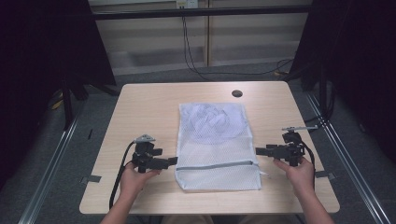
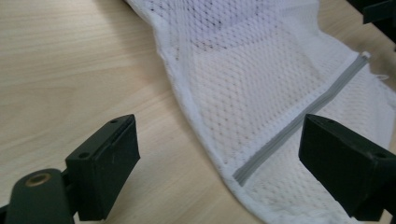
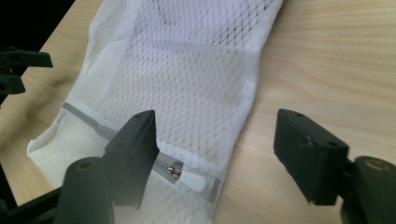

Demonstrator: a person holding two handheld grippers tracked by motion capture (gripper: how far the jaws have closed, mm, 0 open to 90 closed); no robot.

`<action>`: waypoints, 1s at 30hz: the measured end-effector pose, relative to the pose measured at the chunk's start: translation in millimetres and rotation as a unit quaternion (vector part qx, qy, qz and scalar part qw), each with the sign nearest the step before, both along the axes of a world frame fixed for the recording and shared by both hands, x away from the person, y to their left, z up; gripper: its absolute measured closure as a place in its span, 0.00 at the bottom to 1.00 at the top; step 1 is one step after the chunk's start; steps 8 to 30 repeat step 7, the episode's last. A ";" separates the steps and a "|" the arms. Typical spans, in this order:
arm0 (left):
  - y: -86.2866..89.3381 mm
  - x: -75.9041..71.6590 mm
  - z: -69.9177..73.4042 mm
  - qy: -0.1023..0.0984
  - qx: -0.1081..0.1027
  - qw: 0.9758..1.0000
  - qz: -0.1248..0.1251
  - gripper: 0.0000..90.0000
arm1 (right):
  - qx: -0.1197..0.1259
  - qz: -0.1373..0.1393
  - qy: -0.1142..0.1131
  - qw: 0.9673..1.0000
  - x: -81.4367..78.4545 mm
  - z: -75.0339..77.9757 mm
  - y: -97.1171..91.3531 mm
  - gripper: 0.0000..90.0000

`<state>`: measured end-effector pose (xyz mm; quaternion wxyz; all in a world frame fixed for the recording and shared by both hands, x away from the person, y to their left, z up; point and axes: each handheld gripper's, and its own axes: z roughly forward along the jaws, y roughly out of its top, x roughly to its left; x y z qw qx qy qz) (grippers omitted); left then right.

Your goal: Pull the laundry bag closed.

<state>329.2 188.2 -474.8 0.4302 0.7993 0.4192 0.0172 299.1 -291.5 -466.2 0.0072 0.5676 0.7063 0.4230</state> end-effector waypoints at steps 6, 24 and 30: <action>2.9 4.3 -4.5 -0.004 0.023 1.000 0.007 0.11 | -0.031 -0.007 0.008 0.999 1.6 -3.7 -1.8 0.23; 3.8 5.7 -6.0 -0.003 0.028 1.000 0.008 0.11 | -0.040 -0.008 0.009 0.999 2.1 -5.1 -2.4 0.22; 3.8 5.7 -6.0 -0.003 0.028 1.000 0.008 0.11 | -0.040 -0.008 0.009 0.999 2.1 -5.1 -2.4 0.22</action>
